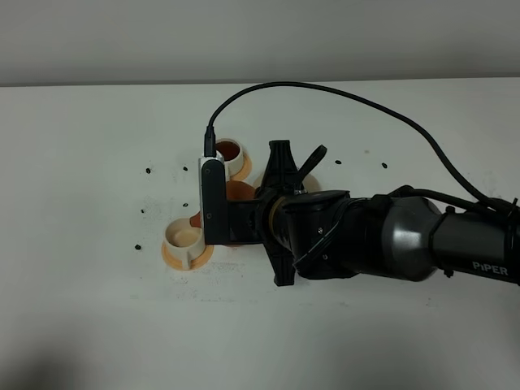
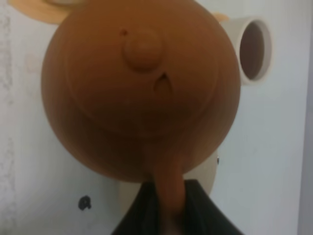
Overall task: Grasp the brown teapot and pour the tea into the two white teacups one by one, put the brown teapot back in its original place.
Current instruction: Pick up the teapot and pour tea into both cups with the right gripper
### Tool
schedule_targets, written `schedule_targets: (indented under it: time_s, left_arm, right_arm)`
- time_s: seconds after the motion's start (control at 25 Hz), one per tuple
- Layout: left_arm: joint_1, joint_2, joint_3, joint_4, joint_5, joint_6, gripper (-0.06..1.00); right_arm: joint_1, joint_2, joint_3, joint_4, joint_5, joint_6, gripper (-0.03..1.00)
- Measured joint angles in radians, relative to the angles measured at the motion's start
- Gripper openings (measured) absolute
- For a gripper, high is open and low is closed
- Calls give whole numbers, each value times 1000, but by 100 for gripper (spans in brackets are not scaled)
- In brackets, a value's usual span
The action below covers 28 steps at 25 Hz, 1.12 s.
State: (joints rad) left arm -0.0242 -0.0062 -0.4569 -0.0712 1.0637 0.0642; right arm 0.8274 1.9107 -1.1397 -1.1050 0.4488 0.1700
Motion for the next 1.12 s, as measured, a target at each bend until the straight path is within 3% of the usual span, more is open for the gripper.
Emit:
schedule_targets:
  time_s: [1.12]
  left_arm:
    - [0,0,0,0,0,1,29]
  right_arm:
    - [1,16,0,-237,-1,0,9]
